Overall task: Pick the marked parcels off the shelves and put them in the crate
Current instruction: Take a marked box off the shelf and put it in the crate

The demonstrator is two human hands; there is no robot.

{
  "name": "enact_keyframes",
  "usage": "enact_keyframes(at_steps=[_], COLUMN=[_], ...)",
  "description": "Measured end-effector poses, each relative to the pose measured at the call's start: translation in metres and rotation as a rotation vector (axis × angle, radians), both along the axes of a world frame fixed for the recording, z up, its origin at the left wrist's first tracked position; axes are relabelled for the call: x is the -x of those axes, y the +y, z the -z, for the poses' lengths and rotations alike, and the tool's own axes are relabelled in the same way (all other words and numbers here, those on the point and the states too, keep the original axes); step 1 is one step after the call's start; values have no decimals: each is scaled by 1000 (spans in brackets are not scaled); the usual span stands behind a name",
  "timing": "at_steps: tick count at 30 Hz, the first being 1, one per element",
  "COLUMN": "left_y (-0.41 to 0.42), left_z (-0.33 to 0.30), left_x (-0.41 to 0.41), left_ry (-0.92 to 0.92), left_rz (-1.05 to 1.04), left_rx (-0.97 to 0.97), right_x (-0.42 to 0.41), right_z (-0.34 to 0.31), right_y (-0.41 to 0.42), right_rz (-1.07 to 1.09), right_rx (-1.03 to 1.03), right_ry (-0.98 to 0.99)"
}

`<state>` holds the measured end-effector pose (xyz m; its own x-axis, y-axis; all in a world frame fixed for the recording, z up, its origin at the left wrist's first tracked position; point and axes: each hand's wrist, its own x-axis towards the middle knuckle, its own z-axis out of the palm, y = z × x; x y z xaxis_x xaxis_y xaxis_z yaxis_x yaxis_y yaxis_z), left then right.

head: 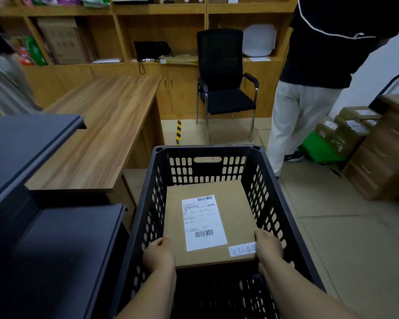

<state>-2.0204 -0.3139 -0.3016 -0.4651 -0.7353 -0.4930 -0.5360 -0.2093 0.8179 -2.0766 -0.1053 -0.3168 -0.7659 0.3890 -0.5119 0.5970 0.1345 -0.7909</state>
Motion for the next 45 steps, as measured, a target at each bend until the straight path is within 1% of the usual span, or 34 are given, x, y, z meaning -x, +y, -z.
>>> enact_keyframes(at_steps=[6,9,16,21,24,35,40,42,45], left_y=[-1,-3,-7,-9,-10,-14,-14,-14,-11], left_z=[32,45,75,90,98,116,109,102,85], left_x=[22,33,49,56,60,65,64,63,59], left_ry=[-48,-54,-49,-61,-52,-52,-64,-53,-57], left_rz=[-1,-15,-50,-59,-95,-74,-19,17,126], left_rx=[-9,1,35,81,68,-15,-41,-23,74], right_x=[17,24,37,42,43,46,47,47,43], right_z=[32,44,67,78,87,92,86,80,63], right_y=[2,0,-9,-10,-11,-8,-9,-12,-17], right_rz=[22,33,19,17,39,25,3,-44,-159], right_rx=[-20,37,22,70,99,175,112,18,-174], right_ry=[-56,-68,-76,-79,-62,-42,-56,-46,-23])
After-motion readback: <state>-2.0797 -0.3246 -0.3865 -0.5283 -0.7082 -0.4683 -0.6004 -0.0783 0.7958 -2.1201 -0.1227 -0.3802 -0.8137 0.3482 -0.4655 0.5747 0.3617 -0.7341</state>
